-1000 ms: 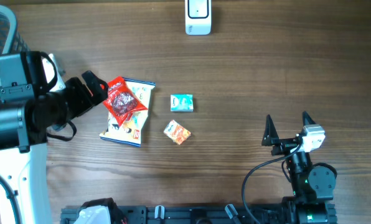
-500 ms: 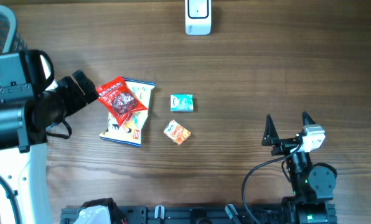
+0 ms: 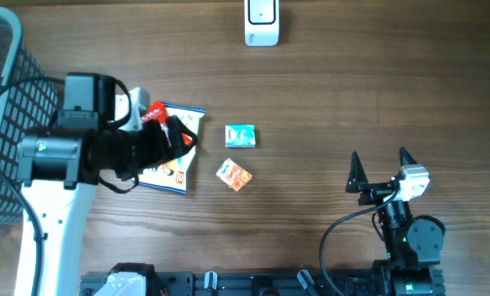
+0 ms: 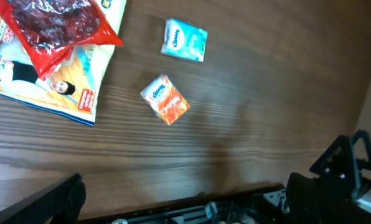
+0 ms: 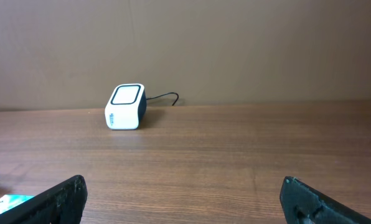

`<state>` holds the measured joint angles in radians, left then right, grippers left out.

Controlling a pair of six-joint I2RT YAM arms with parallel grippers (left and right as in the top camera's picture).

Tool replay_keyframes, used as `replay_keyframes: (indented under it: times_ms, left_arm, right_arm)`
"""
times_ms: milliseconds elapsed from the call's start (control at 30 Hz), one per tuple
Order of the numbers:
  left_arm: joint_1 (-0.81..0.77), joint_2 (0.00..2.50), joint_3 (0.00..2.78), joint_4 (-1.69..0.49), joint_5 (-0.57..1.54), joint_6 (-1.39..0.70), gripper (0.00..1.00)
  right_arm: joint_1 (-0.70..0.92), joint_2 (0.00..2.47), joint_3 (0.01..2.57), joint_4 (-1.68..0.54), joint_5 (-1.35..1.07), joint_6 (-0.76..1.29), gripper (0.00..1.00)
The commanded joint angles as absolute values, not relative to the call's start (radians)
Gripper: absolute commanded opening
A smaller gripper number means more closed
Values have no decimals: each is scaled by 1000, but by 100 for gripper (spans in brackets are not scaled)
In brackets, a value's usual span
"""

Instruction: Scan the item barcode

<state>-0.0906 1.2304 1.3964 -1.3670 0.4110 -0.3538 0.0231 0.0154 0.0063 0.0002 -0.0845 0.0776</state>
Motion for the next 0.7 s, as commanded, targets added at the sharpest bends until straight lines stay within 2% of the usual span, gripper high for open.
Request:
replay_keyframes:
  times_ms: [0,367,433,533,600,633,667]
  left_arm:
    - [-109,1232,1385,-1347,366,-348,100]
    - [-109,1232,1385,-1324,366,-348,100]
    - [-109,1232,1385,-1324,365,-348,100]
    - [-109,1232,1385,-1324,365,-348,100]
    - [-109,1232,1385,-1324,365,-348,100]
    - [-109,1232,1385,-1324,366,-348,100]
    - [-109,1232,1385,-1324,365,-348,100]
  right_arm:
    - [26,10,5,3,-75,85,100]
    - [26,10,5,94,-64,86,100]
    - [26,10,5,159,-141,240,100]
    - [26,10,5,193,-229,633,100]
    - [26,10,5,173,-260,1023,100]
    - [26,10,5,155,-296,1329,100]
    - [26,10,5,141,-320,1503,100]
